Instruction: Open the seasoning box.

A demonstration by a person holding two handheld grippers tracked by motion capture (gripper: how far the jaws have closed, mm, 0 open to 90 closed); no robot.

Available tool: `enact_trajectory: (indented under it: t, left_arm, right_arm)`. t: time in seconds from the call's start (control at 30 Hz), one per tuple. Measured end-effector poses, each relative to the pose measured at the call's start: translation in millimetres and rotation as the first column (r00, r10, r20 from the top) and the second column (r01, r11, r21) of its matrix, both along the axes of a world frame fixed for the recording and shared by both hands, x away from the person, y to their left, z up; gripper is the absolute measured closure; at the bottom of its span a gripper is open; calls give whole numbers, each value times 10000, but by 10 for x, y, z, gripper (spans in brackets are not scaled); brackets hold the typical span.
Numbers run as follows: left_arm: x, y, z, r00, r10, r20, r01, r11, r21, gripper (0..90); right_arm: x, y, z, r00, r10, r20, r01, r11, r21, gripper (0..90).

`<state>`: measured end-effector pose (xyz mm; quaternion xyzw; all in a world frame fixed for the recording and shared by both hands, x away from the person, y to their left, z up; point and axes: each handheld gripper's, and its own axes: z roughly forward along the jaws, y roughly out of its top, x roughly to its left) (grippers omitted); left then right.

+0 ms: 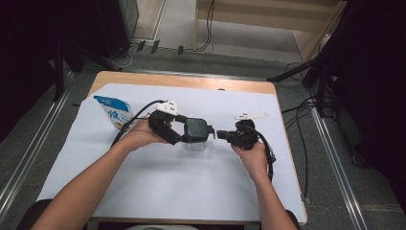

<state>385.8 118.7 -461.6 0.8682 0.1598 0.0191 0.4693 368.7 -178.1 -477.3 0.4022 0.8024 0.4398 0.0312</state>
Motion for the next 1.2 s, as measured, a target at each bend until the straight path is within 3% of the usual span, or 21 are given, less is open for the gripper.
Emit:
enact_trajectory:
  t: [0.07,0.1,0.13,0.27,0.83,1.0,1.2]
  left_arm:
    - [4,29,29,9999,-61,-144,58,9997,-223,219]
    - [9,54,45,9990,-247,-366,229,9985,-498,304]
    - [7,56,61,9992,-119,-379,101,9988,-482,407]
    - [6,46,66,9991,-178,-379,165,9992,-357,465]
    - [-52,7,219,9986,-205,-496,177,9982,-567,557]
    - [-54,16,238,9976,-178,-671,149,9990,-422,564]
    - [-78,27,233,9958,-531,-747,522,9985,-131,628]
  right_arm:
    - [35,31,-3,9999,-52,88,52,10000,-71,900]
    - [53,47,-10,9999,-101,76,102,9999,-68,900]
    - [69,61,-21,9999,-103,73,104,9999,-79,900]
    - [79,104,-47,10000,-21,-82,19,9997,-238,900]
    - [-41,92,16,9997,162,-167,-165,9997,-184,900]
    - [-34,100,13,9996,189,-191,-193,9996,-196,900]
    - [-32,103,9,9996,186,-208,-190,9996,-218,900]
